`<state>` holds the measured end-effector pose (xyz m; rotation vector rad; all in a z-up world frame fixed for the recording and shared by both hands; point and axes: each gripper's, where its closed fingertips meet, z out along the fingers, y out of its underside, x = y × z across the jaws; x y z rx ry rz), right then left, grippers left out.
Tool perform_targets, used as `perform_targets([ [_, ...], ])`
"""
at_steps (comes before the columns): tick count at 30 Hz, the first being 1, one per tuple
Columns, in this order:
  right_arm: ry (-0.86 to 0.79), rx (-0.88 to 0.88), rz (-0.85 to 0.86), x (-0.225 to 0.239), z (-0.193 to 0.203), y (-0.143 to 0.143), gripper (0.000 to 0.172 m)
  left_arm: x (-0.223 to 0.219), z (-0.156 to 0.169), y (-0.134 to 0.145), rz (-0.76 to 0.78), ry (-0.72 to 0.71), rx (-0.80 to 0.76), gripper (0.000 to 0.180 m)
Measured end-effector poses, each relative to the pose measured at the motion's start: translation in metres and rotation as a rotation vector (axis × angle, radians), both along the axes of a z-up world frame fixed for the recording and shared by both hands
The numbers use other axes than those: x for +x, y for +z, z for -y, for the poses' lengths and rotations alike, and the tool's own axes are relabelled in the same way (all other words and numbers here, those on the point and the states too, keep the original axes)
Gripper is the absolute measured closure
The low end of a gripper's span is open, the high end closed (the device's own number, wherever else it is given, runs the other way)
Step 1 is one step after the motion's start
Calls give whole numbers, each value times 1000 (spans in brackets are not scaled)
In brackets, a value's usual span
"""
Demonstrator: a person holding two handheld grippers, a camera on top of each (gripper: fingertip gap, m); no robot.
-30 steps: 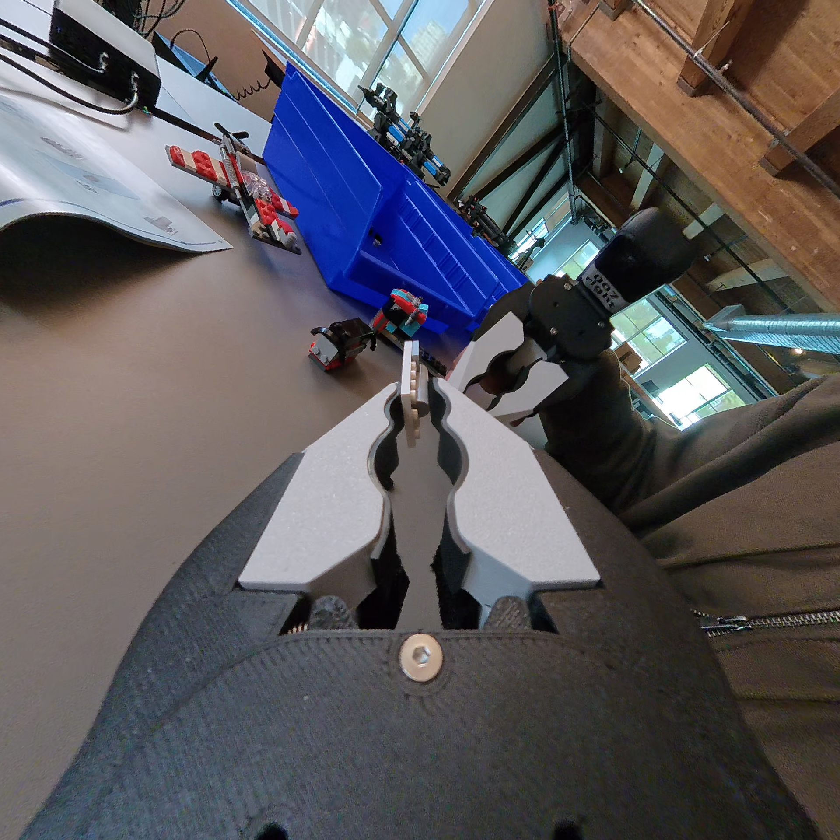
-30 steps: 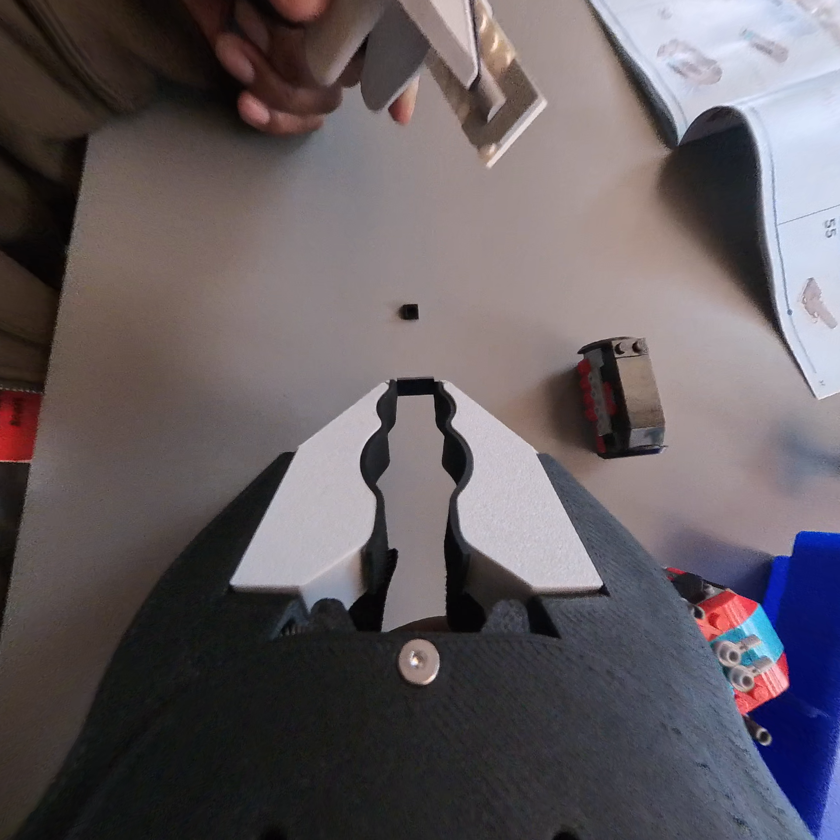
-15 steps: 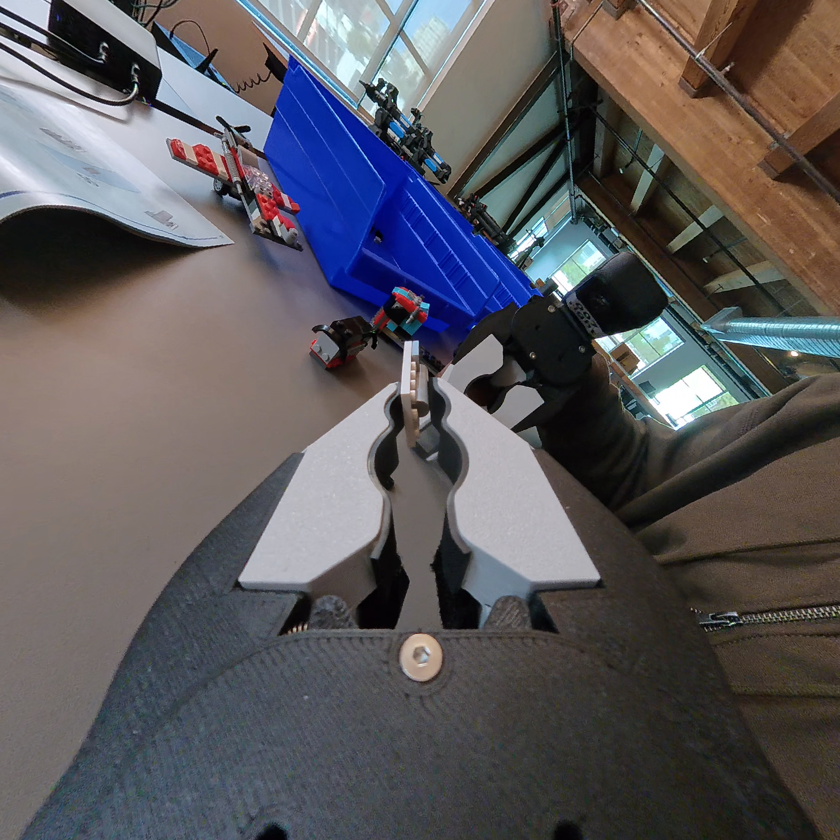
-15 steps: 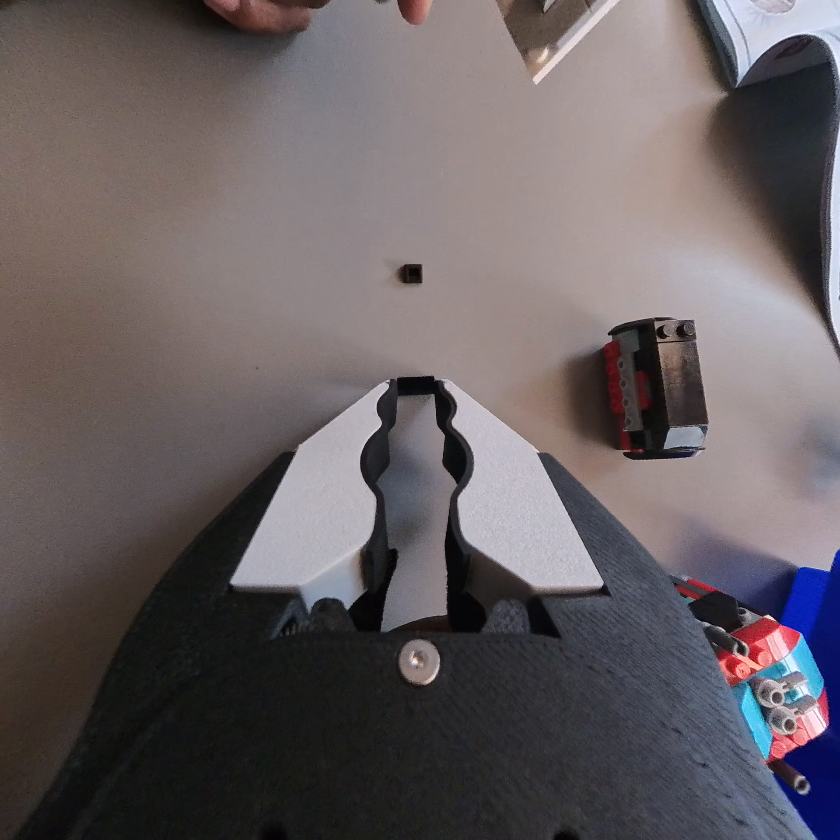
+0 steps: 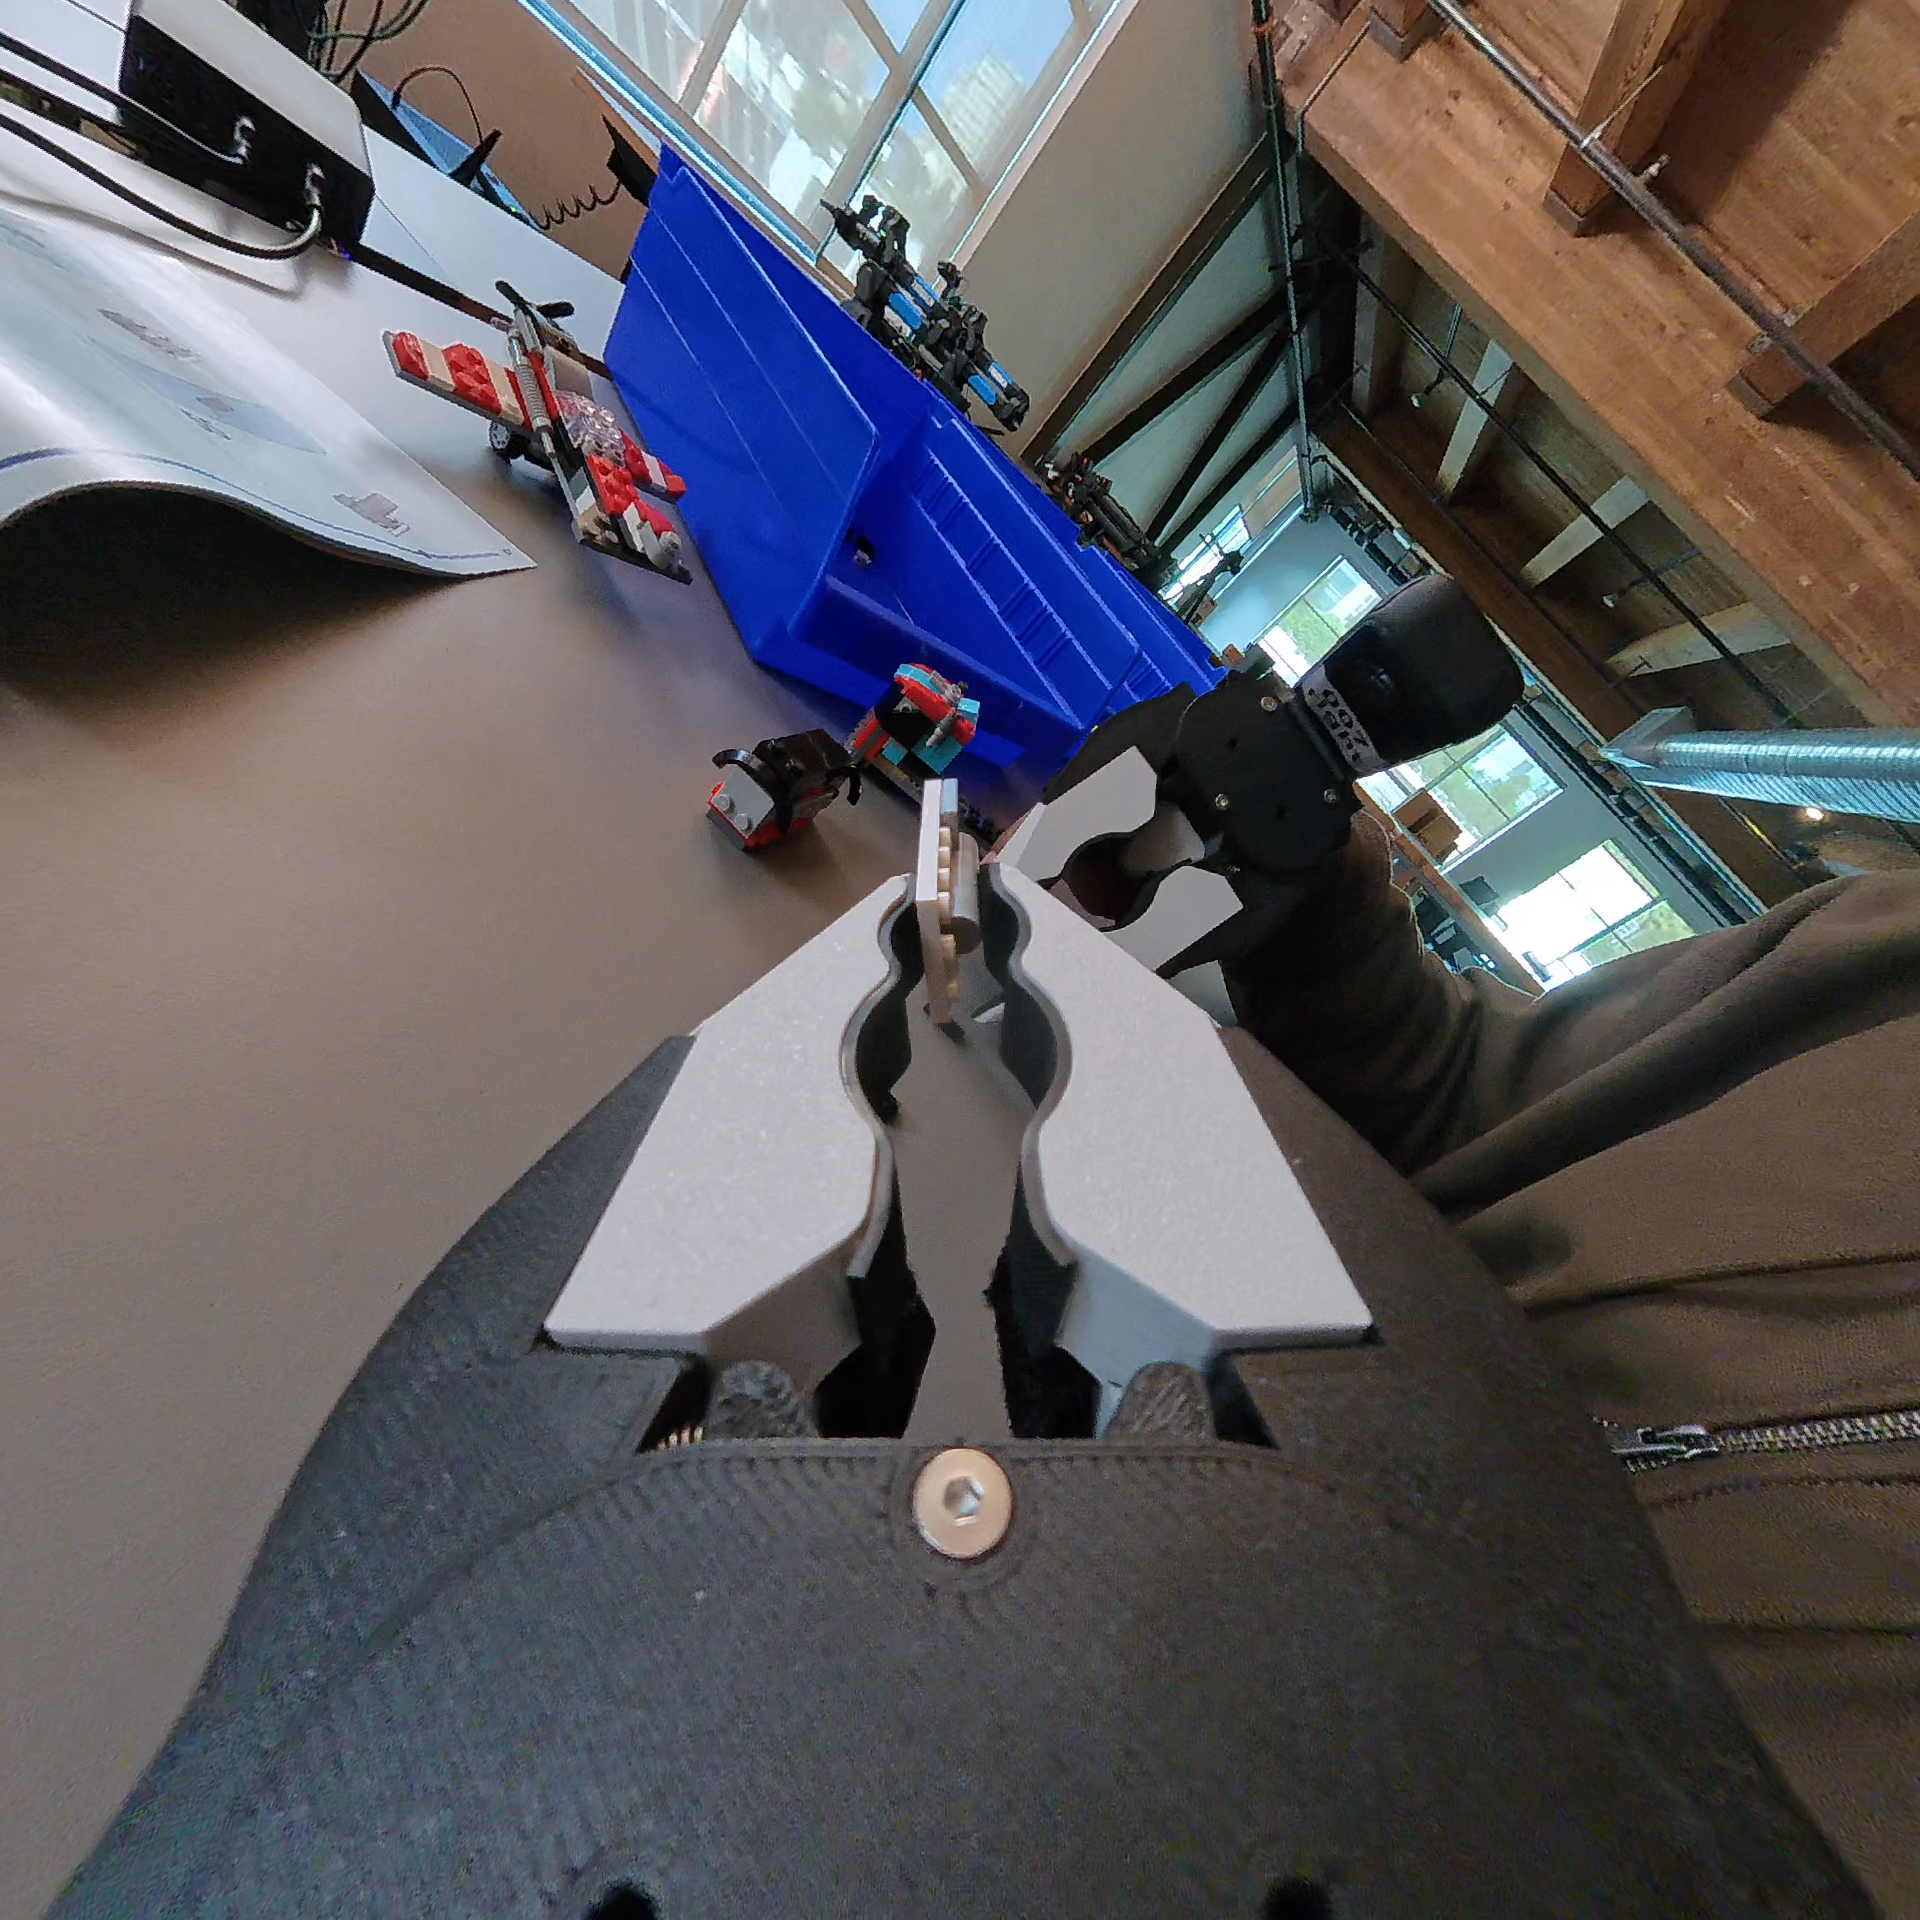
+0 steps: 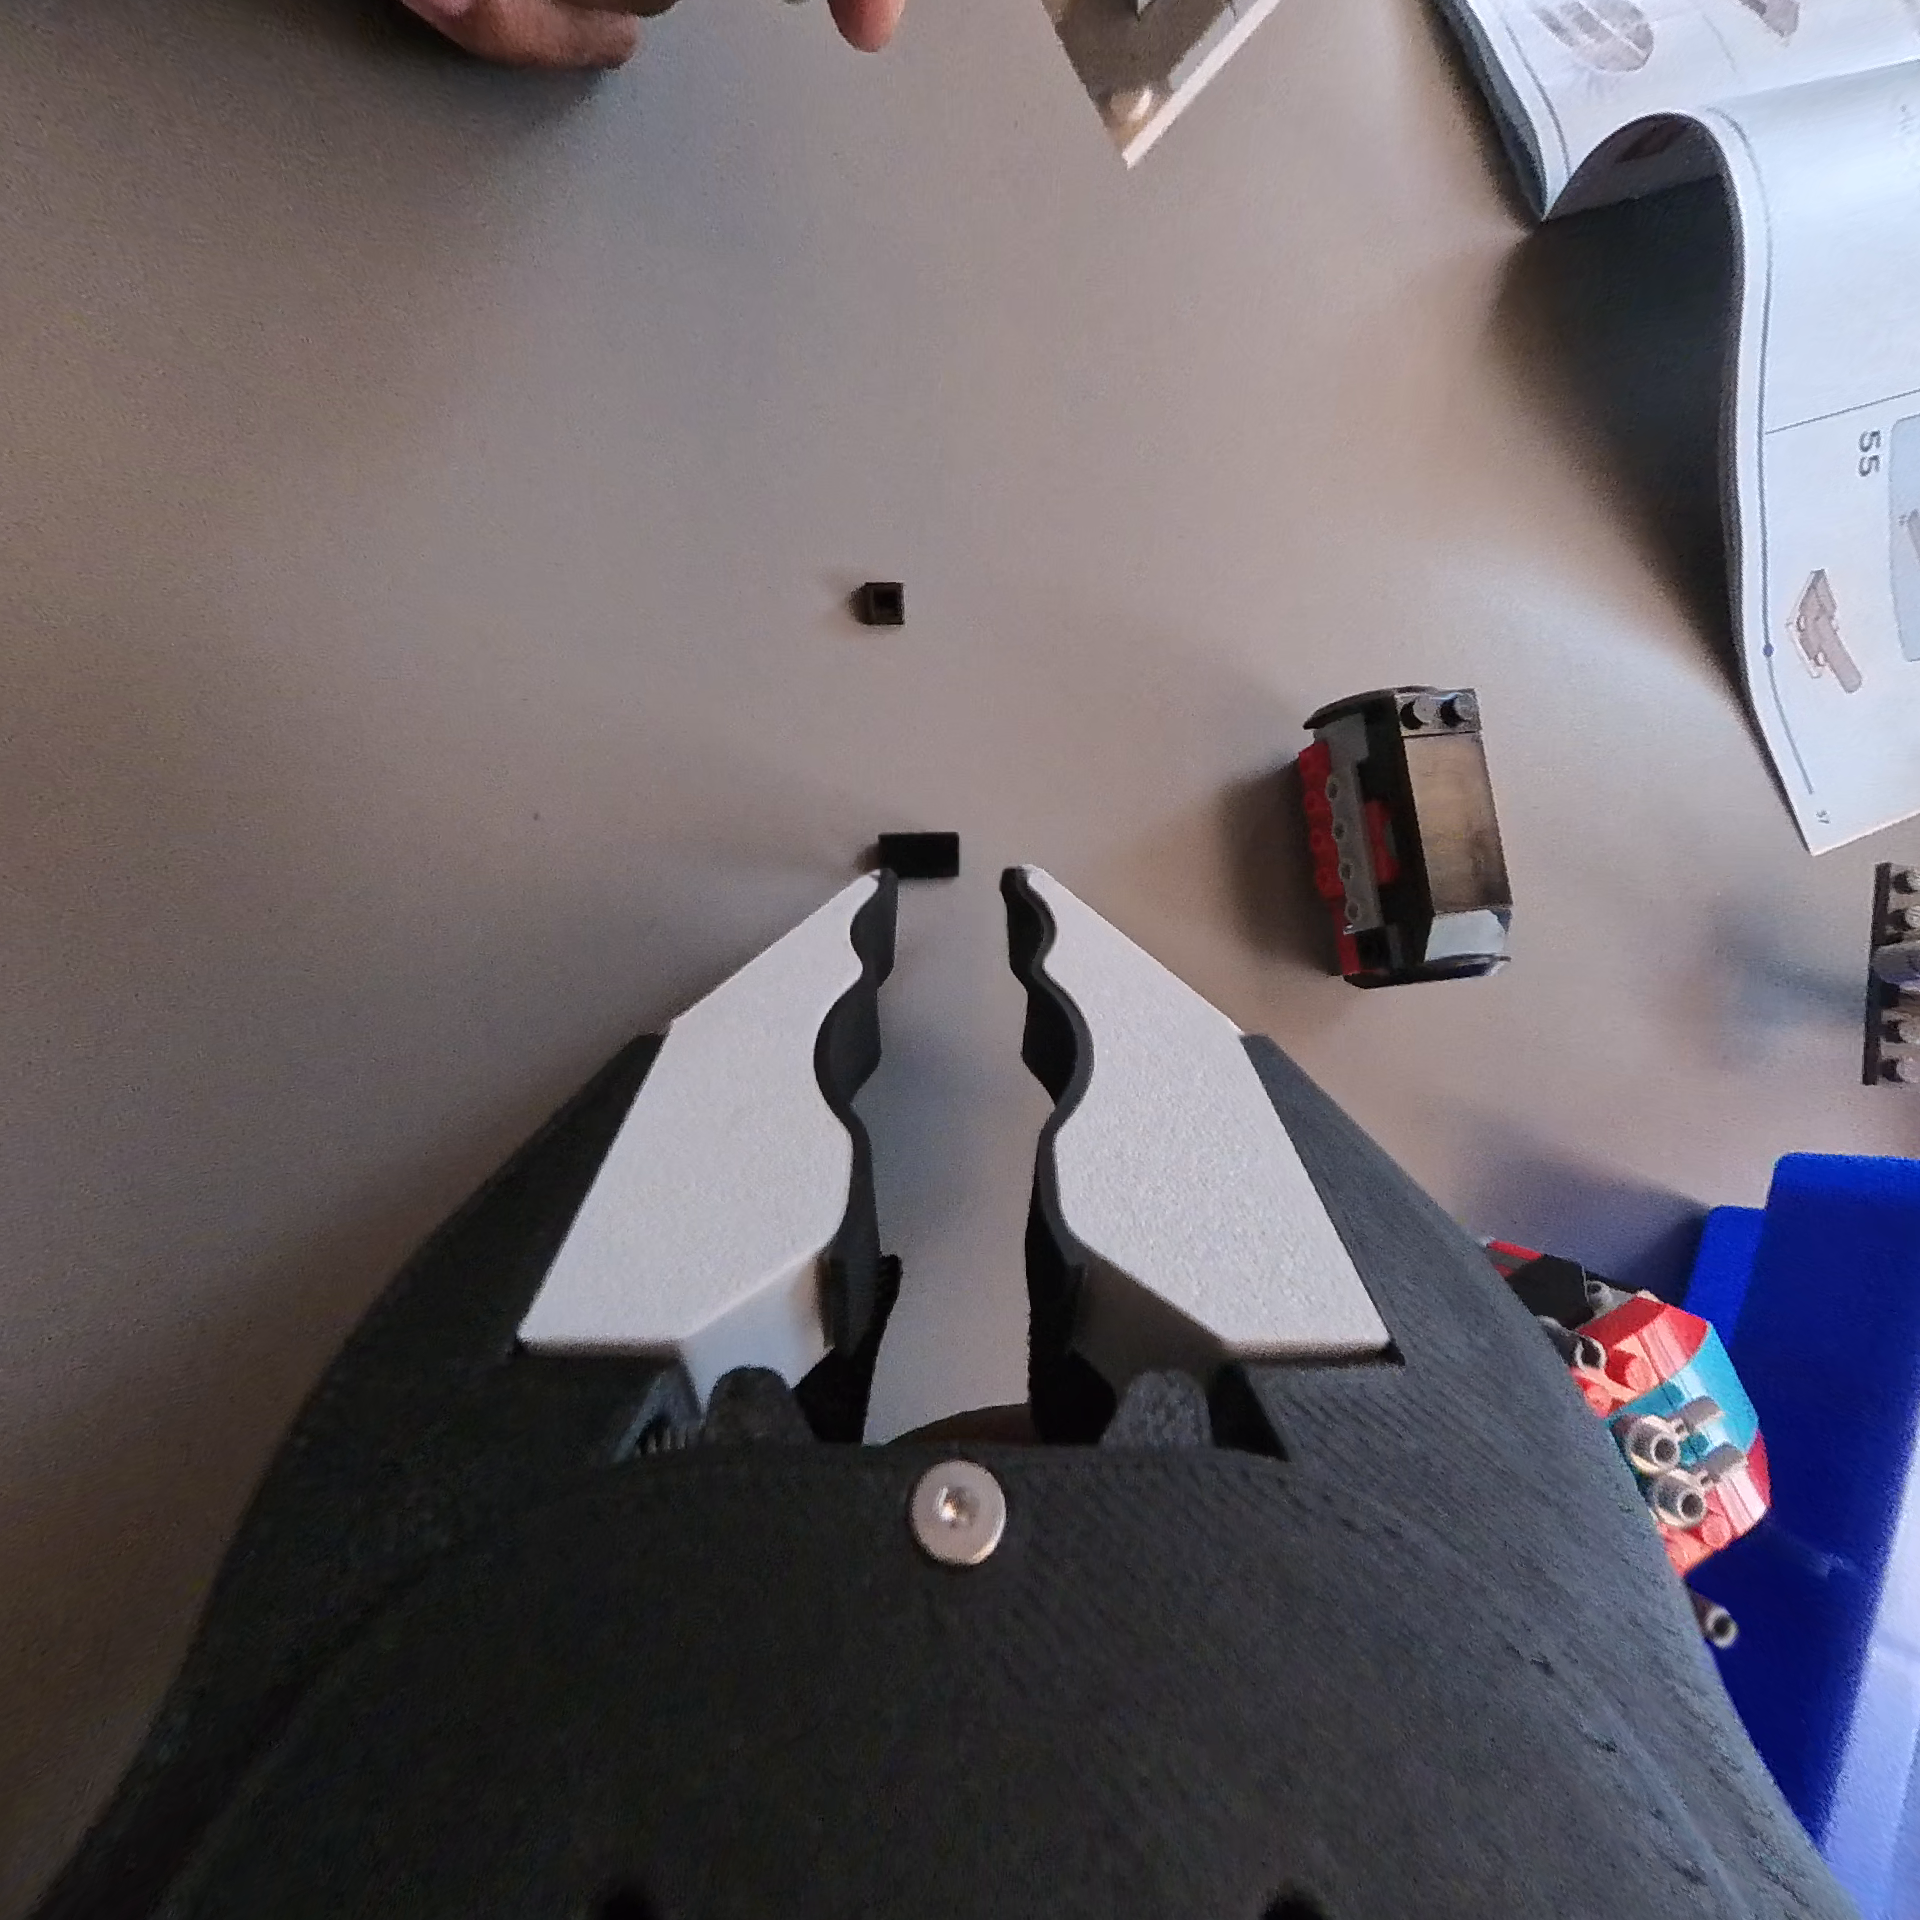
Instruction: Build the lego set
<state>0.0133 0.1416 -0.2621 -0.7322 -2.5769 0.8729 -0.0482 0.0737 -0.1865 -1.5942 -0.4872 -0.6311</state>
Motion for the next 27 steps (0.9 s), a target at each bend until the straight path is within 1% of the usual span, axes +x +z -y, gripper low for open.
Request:
perform_targets([
  [5, -7, -12, 1, 2, -3, 5, 147, 1, 2, 4, 15, 0, 29, 171],
  [10, 23, -32, 21, 11, -1, 8, 148, 0, 2, 4, 22, 0, 33, 170],
  [17, 47, -35, 70, 18, 5, -1, 148, 1, 3, 4, 13, 2, 34, 170],
  [27, 33, -36, 92, 17, 7, -7, 147, 3, 3, 5, 16, -6, 38, 170],
])
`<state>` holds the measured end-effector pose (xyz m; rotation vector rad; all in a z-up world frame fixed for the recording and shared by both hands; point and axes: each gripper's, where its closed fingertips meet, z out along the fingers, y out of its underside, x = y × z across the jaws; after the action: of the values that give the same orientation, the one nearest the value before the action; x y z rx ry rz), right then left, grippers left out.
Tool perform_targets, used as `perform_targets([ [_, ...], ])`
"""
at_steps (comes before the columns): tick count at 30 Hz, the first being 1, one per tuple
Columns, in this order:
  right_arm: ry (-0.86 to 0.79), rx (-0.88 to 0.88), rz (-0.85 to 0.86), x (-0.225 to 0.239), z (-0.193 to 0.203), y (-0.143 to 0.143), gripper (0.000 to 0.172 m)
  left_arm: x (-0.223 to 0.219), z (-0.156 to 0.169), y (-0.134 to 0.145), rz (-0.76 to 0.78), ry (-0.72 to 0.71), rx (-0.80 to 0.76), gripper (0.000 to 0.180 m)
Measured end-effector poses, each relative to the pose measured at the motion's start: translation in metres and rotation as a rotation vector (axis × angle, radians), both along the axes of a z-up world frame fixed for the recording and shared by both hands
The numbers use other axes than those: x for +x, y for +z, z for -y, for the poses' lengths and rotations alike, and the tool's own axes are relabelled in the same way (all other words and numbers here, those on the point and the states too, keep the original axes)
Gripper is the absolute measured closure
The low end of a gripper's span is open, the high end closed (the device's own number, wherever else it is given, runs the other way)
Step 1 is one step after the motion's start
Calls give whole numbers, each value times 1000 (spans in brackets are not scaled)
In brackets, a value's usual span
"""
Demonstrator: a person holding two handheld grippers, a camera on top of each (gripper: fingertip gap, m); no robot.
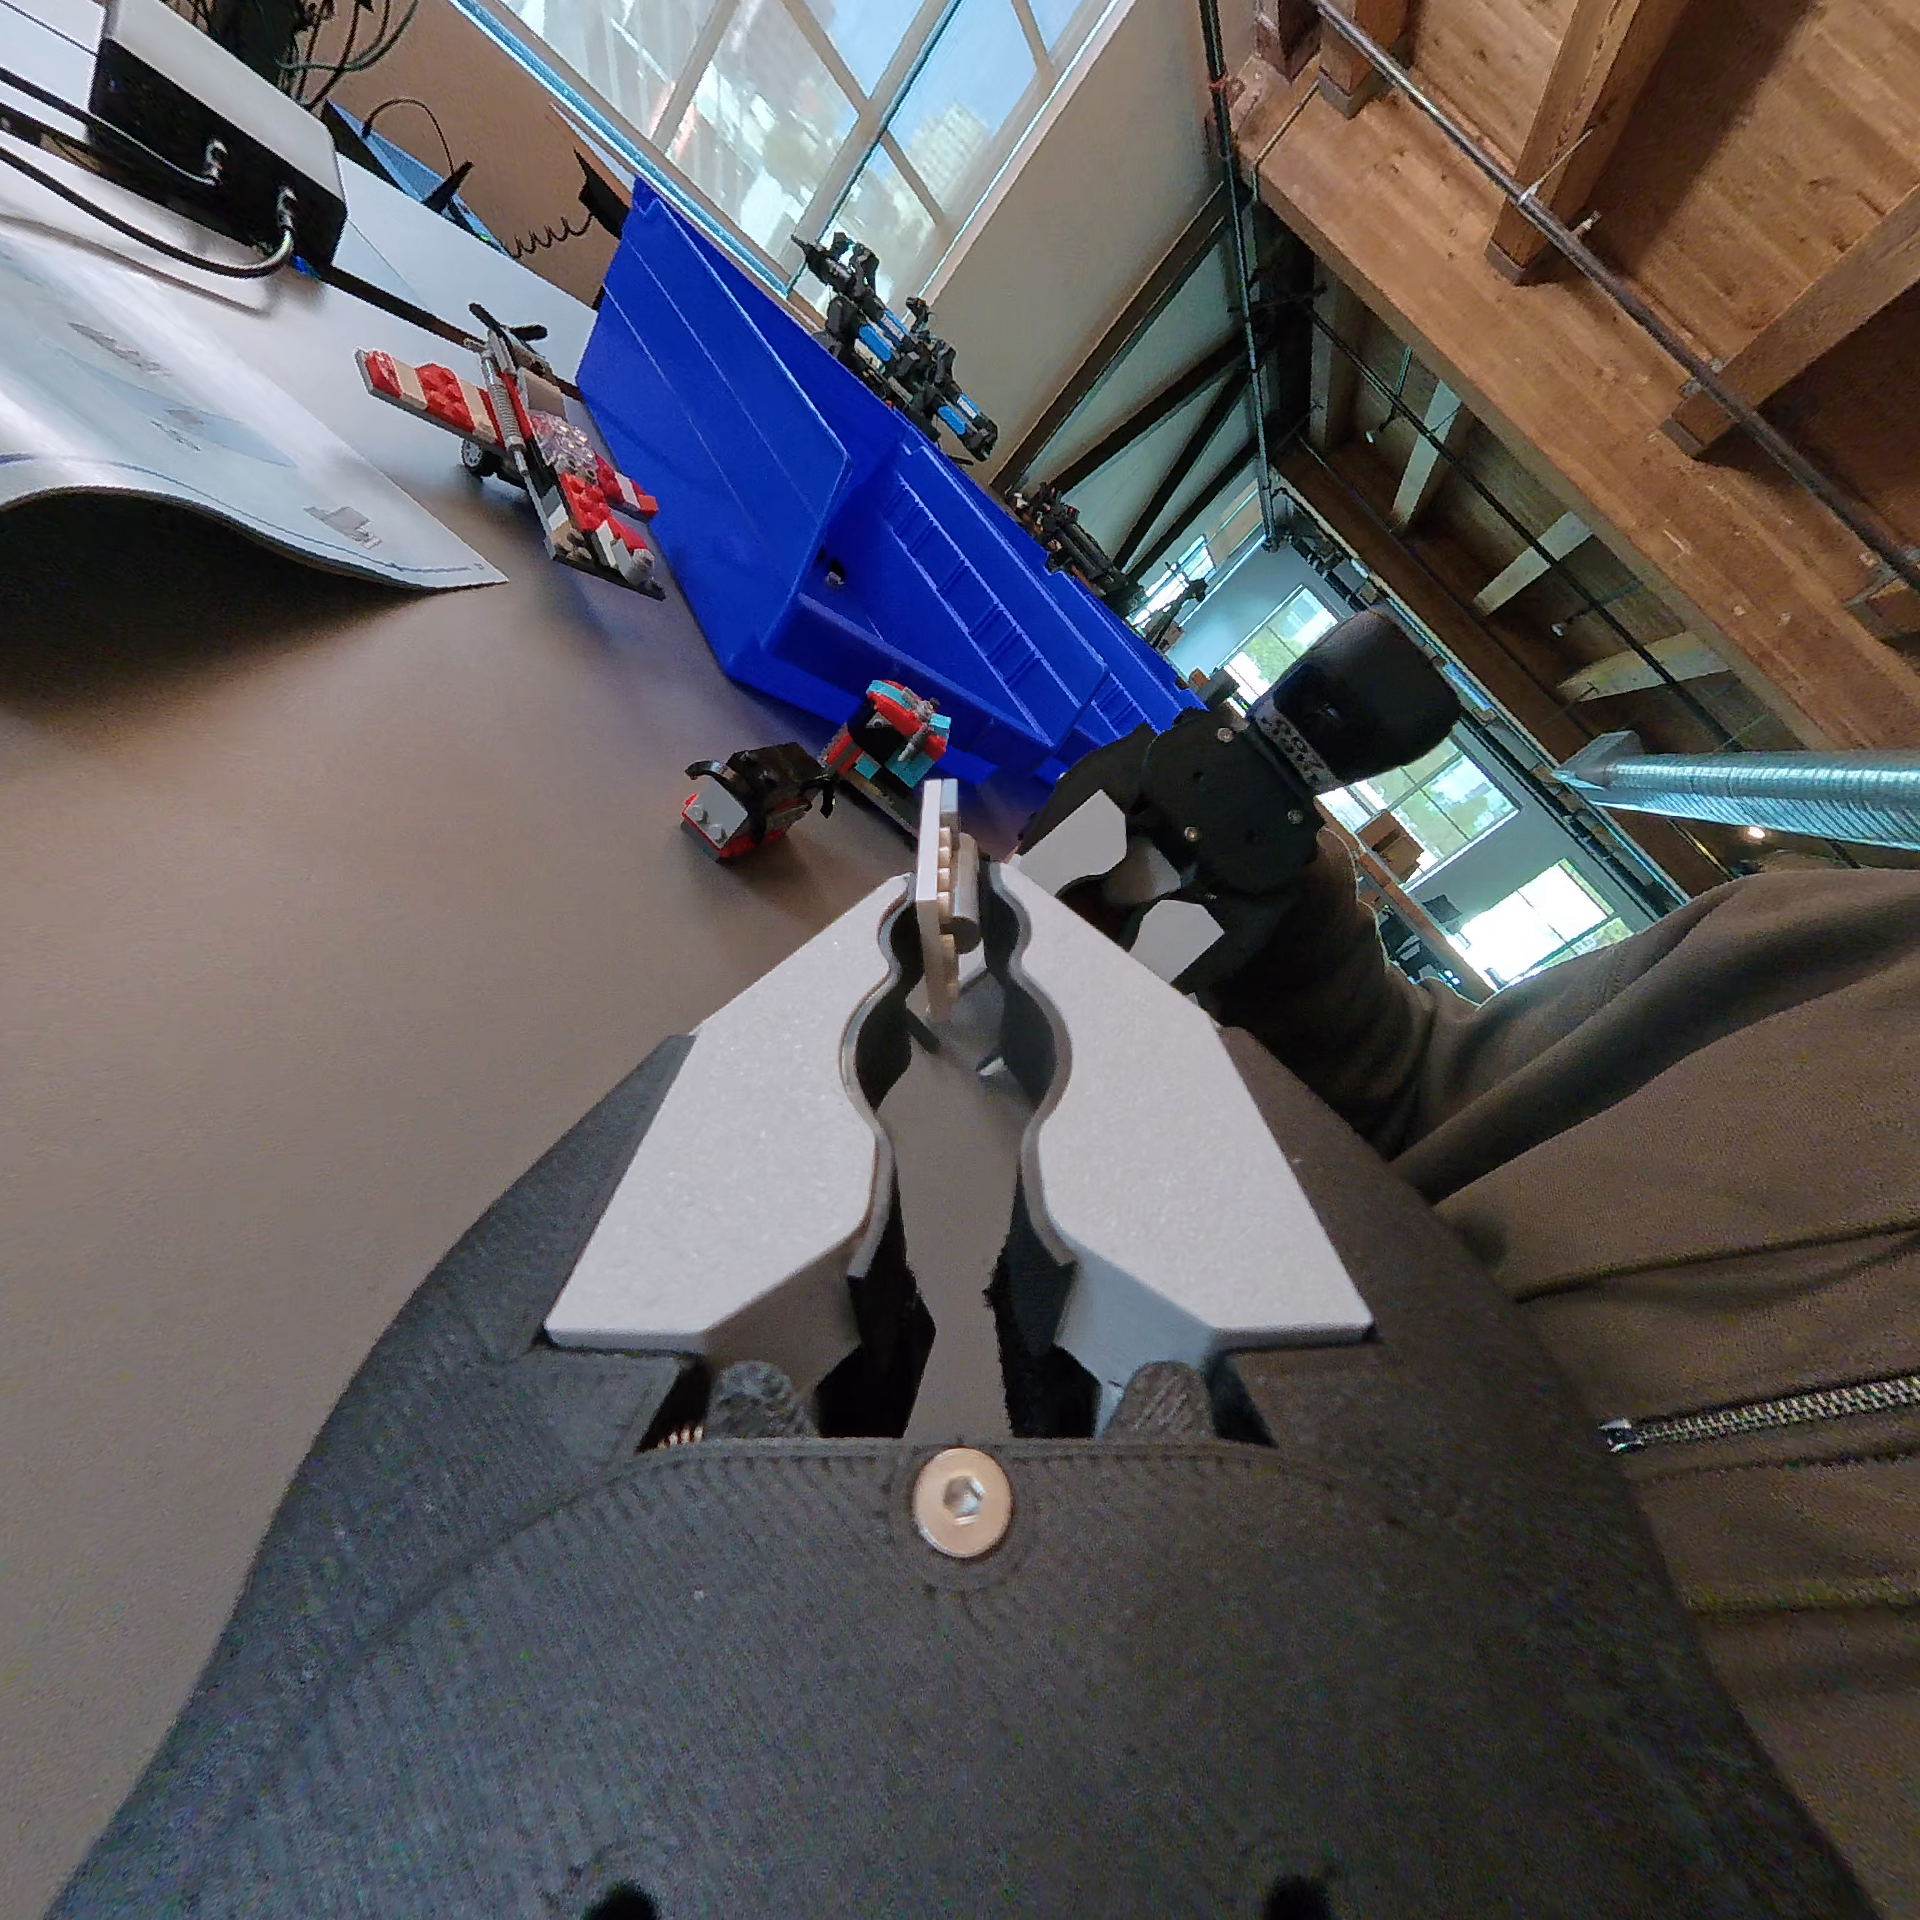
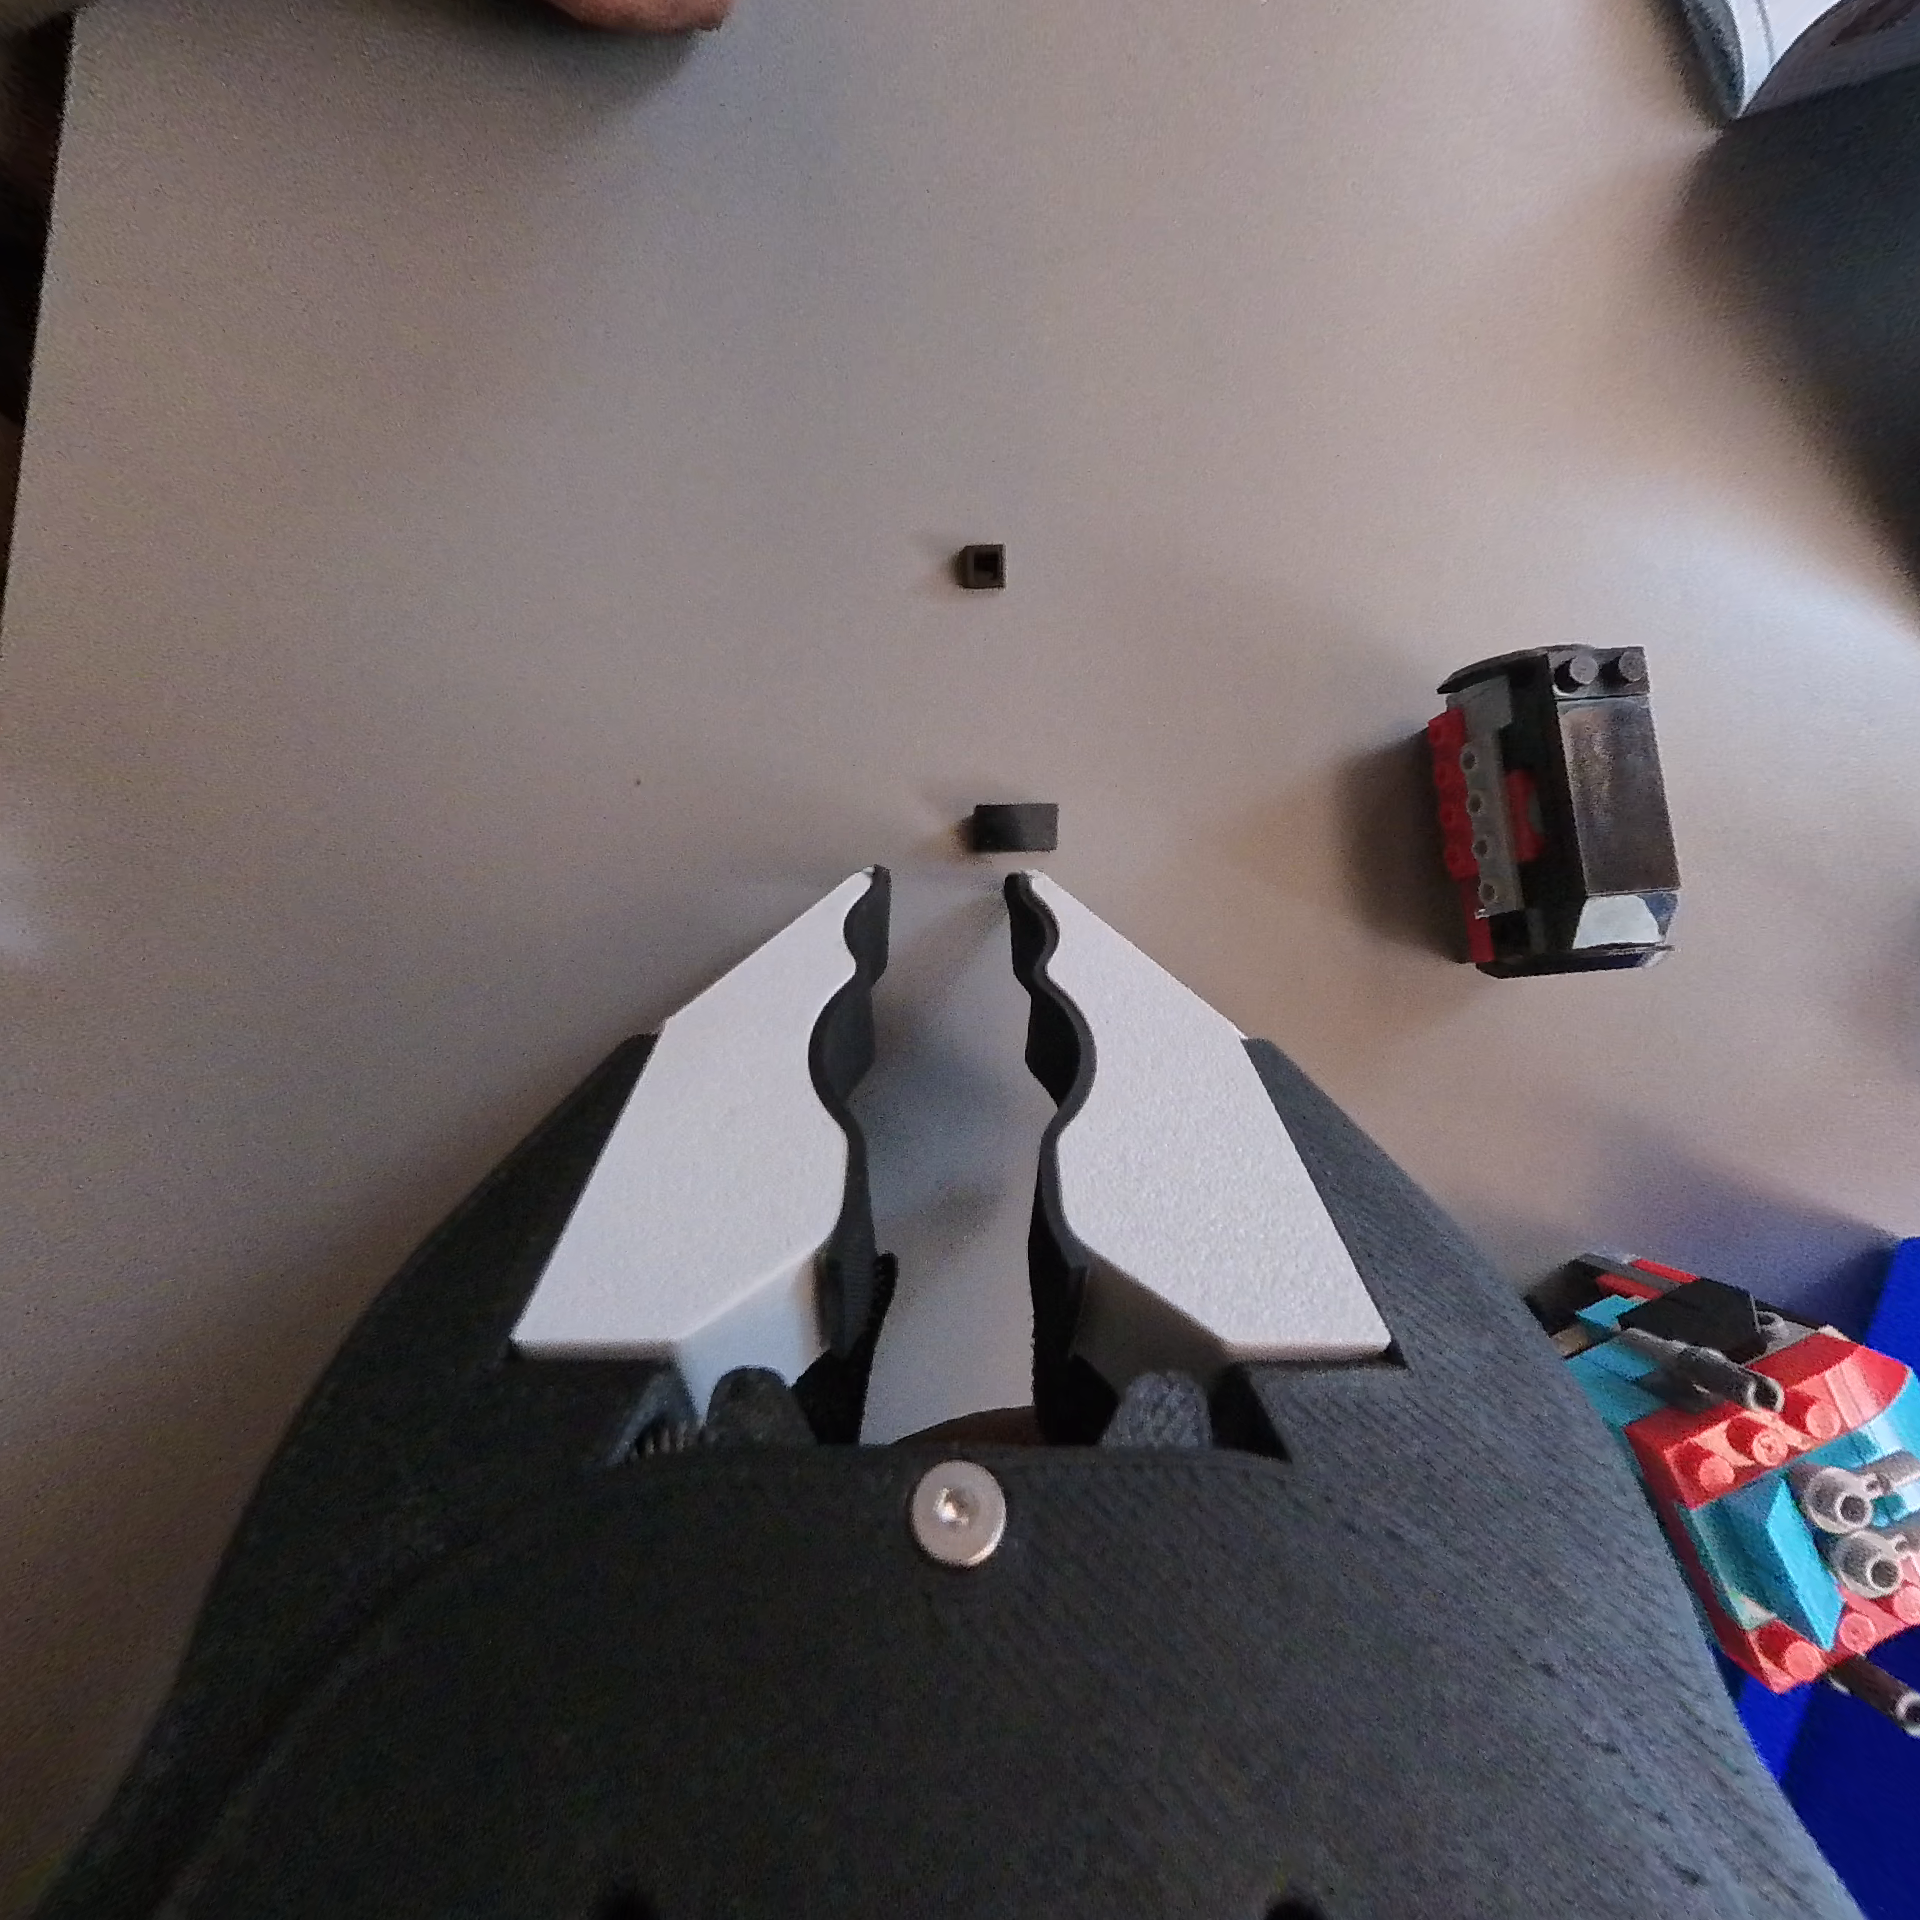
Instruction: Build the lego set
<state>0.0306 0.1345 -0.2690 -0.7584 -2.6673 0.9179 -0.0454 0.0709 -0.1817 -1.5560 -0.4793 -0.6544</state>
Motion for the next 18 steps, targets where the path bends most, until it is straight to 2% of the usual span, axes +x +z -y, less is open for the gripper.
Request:
perform_targets([
  [18, -47, -28, -65, -17, 5, 1, 145, 5, -1, 0, -1, -25, -2, 171],
])
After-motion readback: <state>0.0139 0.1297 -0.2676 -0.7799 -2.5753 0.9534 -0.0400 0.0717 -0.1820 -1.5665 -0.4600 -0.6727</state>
